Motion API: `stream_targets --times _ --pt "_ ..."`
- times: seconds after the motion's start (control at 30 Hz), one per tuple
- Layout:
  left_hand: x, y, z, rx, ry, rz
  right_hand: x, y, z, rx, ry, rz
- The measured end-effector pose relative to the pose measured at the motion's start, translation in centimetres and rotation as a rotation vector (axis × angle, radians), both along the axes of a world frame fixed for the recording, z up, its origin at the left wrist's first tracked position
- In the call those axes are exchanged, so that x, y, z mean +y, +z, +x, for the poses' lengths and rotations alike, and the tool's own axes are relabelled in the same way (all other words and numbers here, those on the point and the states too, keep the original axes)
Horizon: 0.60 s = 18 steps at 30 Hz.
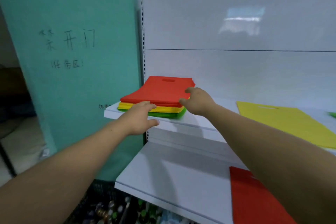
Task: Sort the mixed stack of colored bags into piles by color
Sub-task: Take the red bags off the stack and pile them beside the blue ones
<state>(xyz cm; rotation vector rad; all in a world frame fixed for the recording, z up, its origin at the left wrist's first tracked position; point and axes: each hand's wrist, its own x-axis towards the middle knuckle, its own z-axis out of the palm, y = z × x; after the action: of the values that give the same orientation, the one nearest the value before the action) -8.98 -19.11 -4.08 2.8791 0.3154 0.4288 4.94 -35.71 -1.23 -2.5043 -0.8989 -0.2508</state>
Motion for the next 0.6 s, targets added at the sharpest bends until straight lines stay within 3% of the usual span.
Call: stream_targets --times 0.3,0.6 --pt "8.1 1.4 6.0 -0.016 0.098 -0.022 7.6 0.3 9.2 0.005 -0.017 -0.019" --pt "14.5 1.8 11.6 -0.052 0.037 -0.136 10.0 -2.1 13.3 0.17 -0.356 -0.014"
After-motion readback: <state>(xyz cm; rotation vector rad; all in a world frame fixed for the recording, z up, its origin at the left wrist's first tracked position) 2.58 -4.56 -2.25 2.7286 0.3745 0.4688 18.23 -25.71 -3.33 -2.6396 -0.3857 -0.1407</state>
